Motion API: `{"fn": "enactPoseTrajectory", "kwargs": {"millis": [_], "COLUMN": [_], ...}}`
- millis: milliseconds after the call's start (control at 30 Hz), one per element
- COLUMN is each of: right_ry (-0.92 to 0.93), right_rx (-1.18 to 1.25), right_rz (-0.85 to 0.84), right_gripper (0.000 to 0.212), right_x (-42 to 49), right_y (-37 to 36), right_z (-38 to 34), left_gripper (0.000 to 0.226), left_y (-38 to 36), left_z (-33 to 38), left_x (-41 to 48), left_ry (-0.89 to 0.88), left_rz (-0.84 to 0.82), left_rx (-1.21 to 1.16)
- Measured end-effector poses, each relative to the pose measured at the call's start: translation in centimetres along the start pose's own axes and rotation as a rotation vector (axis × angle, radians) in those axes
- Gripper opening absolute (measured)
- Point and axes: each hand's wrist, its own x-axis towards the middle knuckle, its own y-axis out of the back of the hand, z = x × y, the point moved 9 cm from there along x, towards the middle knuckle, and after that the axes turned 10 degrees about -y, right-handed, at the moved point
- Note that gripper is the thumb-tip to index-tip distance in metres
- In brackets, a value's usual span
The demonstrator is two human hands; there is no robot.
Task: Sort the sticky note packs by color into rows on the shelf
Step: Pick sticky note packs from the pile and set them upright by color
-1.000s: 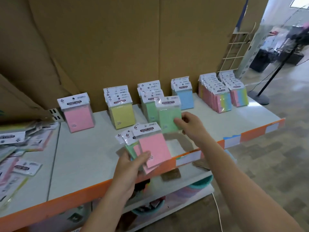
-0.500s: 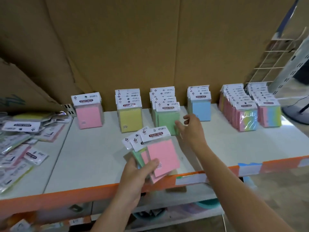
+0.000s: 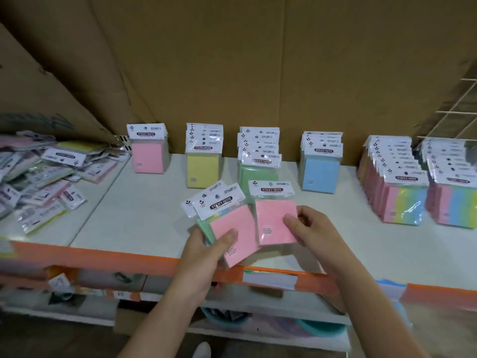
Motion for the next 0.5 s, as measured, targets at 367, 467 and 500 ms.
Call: {"fn": "enactPoseTrajectory", "kwargs": {"millis": [367, 467, 500], "right_ry": [0.135, 0.163, 0.166], "right_rx": [-0.073, -0.135, -0.151], "right_rz": [-0.278, -0.332, -0.335], "right_gripper": [0.014, 0.013, 0.012], "right_x": [-0.9, -1.2, -1.1], "right_y": [-6.0, -8.7, -9.7], "right_z": [-2.4, -3.6, -3.9], "left_gripper": [0.04, 0.034, 0.028], "left_y": [1.6, 3.8, 4.7], "left_z": [1.0, 1.1, 1.2], "left_x": [-2.3, -1.9, -1.6], "left_ry": [-0.028, -0.045, -0.049], "left_rz": [-0.041, -0.011, -0.001], "left_rx": [-0.084, -0.048, -0.028]}}
